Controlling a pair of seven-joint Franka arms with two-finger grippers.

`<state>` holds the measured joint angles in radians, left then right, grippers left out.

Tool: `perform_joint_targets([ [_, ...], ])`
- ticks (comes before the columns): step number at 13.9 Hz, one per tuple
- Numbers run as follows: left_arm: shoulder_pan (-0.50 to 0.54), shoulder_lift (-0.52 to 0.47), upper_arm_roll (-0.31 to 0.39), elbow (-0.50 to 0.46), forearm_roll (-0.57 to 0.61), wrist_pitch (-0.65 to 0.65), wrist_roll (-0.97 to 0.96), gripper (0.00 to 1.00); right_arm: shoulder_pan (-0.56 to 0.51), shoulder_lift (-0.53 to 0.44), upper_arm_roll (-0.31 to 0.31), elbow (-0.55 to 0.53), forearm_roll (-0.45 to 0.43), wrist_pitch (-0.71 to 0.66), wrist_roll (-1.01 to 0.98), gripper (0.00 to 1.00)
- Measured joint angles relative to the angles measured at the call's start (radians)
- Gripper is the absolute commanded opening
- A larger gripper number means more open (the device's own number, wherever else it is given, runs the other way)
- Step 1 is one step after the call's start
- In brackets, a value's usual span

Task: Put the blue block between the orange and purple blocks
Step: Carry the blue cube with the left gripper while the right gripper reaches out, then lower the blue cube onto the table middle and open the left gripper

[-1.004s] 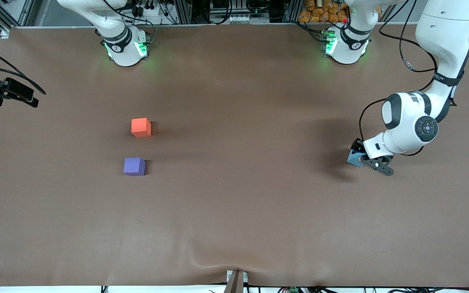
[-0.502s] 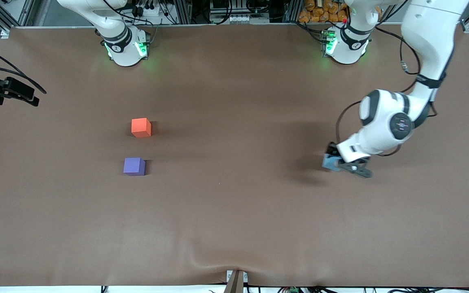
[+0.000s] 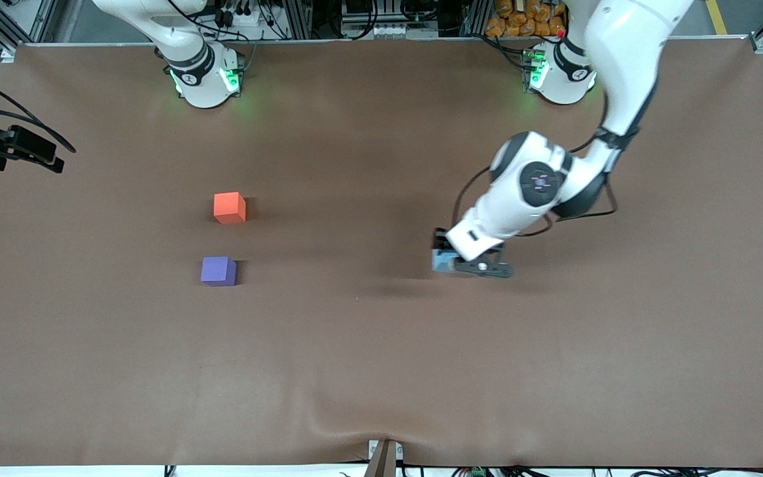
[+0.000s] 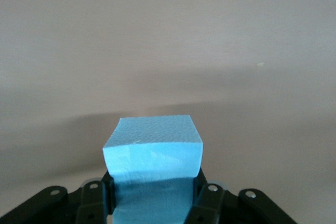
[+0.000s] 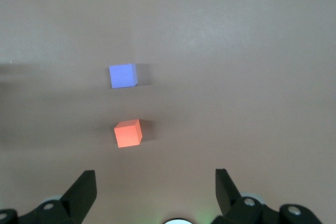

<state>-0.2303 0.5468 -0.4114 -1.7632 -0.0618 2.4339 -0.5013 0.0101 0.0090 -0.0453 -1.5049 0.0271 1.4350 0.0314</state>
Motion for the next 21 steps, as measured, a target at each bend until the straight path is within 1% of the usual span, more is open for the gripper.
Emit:
perform_joint_targets([
  [3, -0.128, 0.124, 0.017, 0.174, 0.0, 0.0, -0.2, 0.26, 0.002, 0.009, 0.001, 0.0, 0.0, 0.001, -0.002, 1.0],
  [5, -0.215, 0.202, 0.044, 0.274, 0.0, 0.0, -0.313, 0.27, 0.026, 0.044, 0.004, -0.004, 0.001, -0.002, -0.002, 1.0],
  [7, -0.322, 0.266, 0.112, 0.348, 0.0, 0.0, -0.399, 0.28, 0.05, 0.104, 0.006, -0.004, 0.001, 0.006, -0.001, 1.0],
  [8, -0.383, 0.293, 0.162, 0.376, 0.0, 0.001, -0.429, 0.34, 0.055, 0.134, 0.006, -0.004, 0.001, 0.013, -0.001, 1.0],
  [9, -0.433, 0.314, 0.206, 0.394, 0.0, 0.001, -0.446, 0.41, 0.057, 0.157, 0.006, -0.003, 0.001, 0.023, -0.001, 1.0],
  [10, -0.464, 0.333, 0.231, 0.403, 0.0, 0.001, -0.453, 0.62, 0.058, 0.176, 0.006, 0.0, 0.003, 0.037, -0.001, 1.0],
  [11, -0.479, 0.348, 0.241, 0.408, 0.0, 0.002, -0.457, 1.0, 0.06, 0.188, 0.006, 0.003, 0.018, 0.06, -0.001, 1.0],
  [14, -0.487, 0.37, 0.243, 0.42, 0.0, 0.007, -0.464, 1.0, 0.092, 0.215, 0.007, 0.003, 0.091, 0.158, 0.057, 1.0],
  [17, -0.487, 0.362, 0.243, 0.442, 0.0, 0.005, -0.465, 1.0, 0.152, 0.264, 0.009, 0.002, 0.107, 0.241, 0.107, 1.0],
  [18, -0.487, 0.348, 0.245, 0.45, 0.0, -0.015, -0.466, 1.0, 0.177, 0.285, 0.01, 0.002, 0.107, 0.276, 0.114, 1.0],
  [19, -0.486, 0.322, 0.255, 0.456, 0.0, -0.072, -0.466, 1.0, 0.204, 0.312, 0.01, 0.001, 0.107, 0.311, 0.117, 1.0],
  [21, -0.485, 0.235, 0.312, 0.466, 0.0, -0.218, -0.466, 1.0, 0.256, 0.368, 0.011, 0.001, 0.107, 0.363, 0.121, 1.0],
])
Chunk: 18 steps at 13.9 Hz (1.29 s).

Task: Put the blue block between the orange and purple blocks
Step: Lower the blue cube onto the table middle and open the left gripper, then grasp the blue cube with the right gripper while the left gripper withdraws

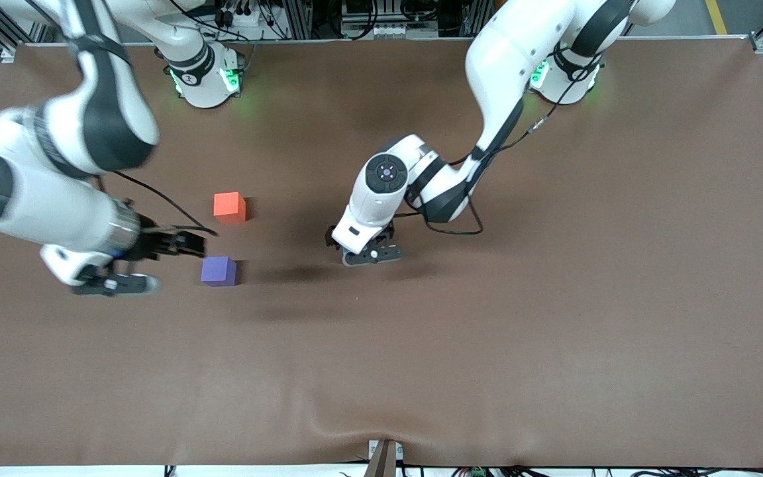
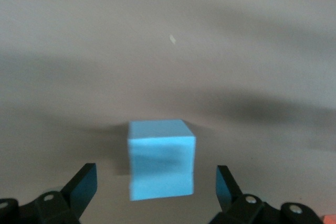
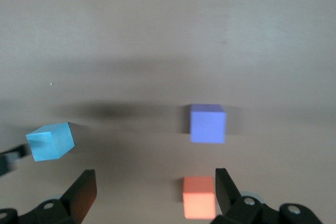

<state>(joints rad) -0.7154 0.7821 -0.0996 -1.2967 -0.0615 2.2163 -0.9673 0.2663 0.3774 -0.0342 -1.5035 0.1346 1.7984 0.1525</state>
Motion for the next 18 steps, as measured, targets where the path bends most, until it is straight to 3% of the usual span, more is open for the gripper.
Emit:
perform_joint_targets([
  [3, 0.057, -0.171, 0.077, 0.002, 0.001, -0.232, 0.0, 1.0, 0.079, 0.062, 0.0, 0.001, 0.0, 0.038, 0.014, 1.0],
  [9, 0.299, -0.371, 0.086, -0.011, 0.01, -0.502, 0.13, 1.0, 0.25, 0.171, 0.002, -0.001, -0.001, 0.195, 0.158, 1.0],
  [14, 0.489, -0.453, 0.087, -0.018, 0.011, -0.633, 0.421, 1.0, 0.464, 0.323, 0.001, -0.001, -0.079, 0.365, 0.49, 1.0],
  [18, 0.625, -0.526, 0.085, -0.092, 0.012, -0.654, 0.606, 1.0, 0.495, 0.369, -0.005, 0.0, -0.09, 0.387, 0.531, 1.0],
])
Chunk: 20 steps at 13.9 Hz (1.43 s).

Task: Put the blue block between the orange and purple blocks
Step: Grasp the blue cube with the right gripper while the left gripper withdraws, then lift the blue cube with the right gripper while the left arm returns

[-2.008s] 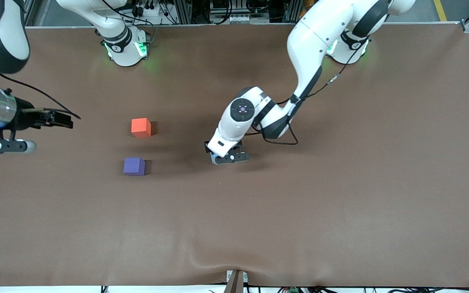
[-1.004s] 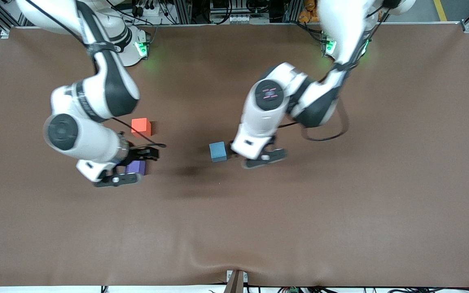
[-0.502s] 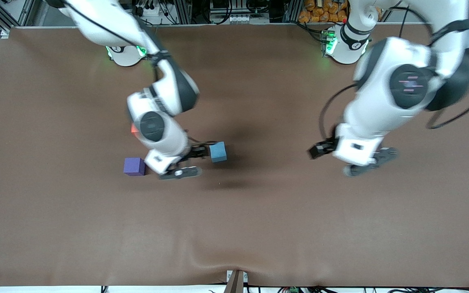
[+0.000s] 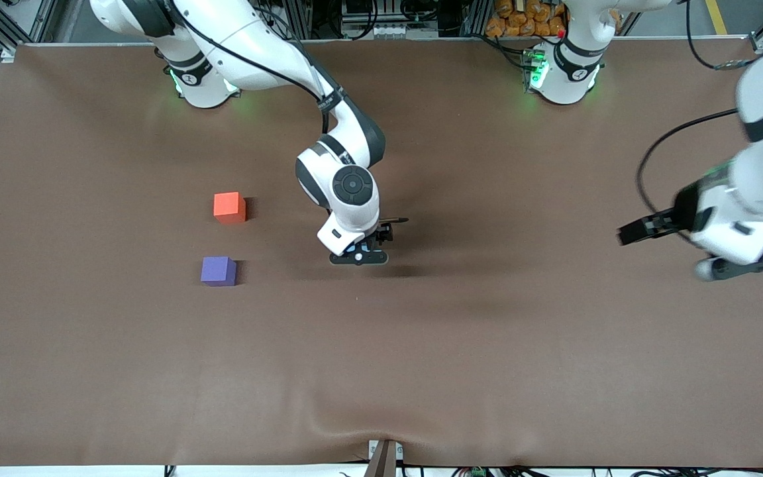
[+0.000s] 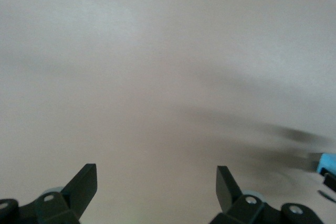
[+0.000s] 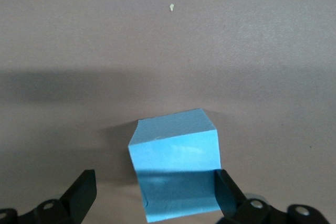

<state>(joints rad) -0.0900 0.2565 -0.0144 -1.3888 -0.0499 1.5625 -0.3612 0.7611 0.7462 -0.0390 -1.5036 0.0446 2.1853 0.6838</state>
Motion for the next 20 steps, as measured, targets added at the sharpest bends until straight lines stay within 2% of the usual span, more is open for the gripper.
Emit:
perform_joint_targets([
  [5, 0.039, -0.06, -0.009, -0.065, 0.0, 0.008, 0.042, 1.0, 0.0, 0.006, -0.003, 0.0, -0.076, -0.005, 0.0, 1.0],
  [9, 0.038, -0.098, -0.016, -0.124, 0.0, 0.05, 0.042, 1.0, 0.0, 0.006, -0.003, 0.002, -0.083, -0.005, 0.021, 1.0],
  [13, 0.035, -0.25, -0.031, -0.275, 0.0, 0.104, 0.055, 1.0, 0.013, 0.006, -0.001, 0.011, -0.084, -0.003, 0.057, 1.0],
  [15, 0.035, -0.317, -0.049, -0.319, 0.0, 0.106, 0.071, 1.0, 0.017, 0.006, -0.001, 0.018, -0.083, -0.003, 0.059, 1.0],
  [20, 0.037, -0.361, -0.068, -0.325, 0.0, 0.077, 0.083, 1.0, 0.017, 0.006, -0.001, 0.02, -0.088, -0.002, 0.043, 1.0],
])
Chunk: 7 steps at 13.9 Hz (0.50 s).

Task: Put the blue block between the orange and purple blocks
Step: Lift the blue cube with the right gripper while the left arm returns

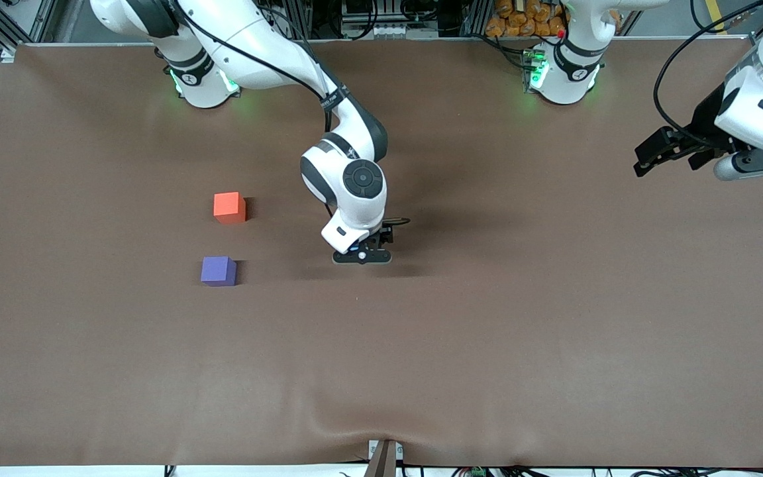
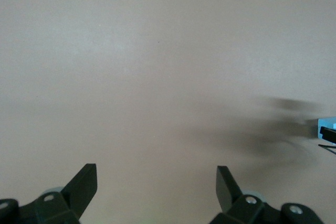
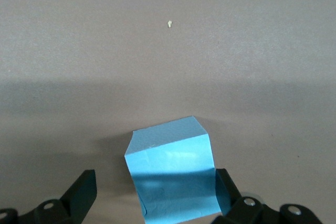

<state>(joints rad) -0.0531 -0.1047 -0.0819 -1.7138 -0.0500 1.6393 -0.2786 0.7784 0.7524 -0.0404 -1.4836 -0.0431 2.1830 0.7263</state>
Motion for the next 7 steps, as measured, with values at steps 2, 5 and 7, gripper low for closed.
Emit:
perform_joint_targets([
  [2, 0.003, -0.001, 0.007, 0.007, 0.0, -0.017, 0.042, 1.0, 0.0, 0.0, 0.0, 0.0, -0.003, 0.0, -0.033, 1.0],
  [5, 0.012, -0.007, 0.014, 0.012, 0.007, -0.057, 0.119, 1.0, 0.0, 0.002, 0.0, 0.0, -0.06, -0.001, -0.064, 1.0],
  [7, 0.017, -0.022, 0.015, 0.017, 0.045, -0.093, 0.201, 1.0, 0.0, 0.005, 0.0, 0.0, -0.08, -0.001, -0.069, 1.0],
])
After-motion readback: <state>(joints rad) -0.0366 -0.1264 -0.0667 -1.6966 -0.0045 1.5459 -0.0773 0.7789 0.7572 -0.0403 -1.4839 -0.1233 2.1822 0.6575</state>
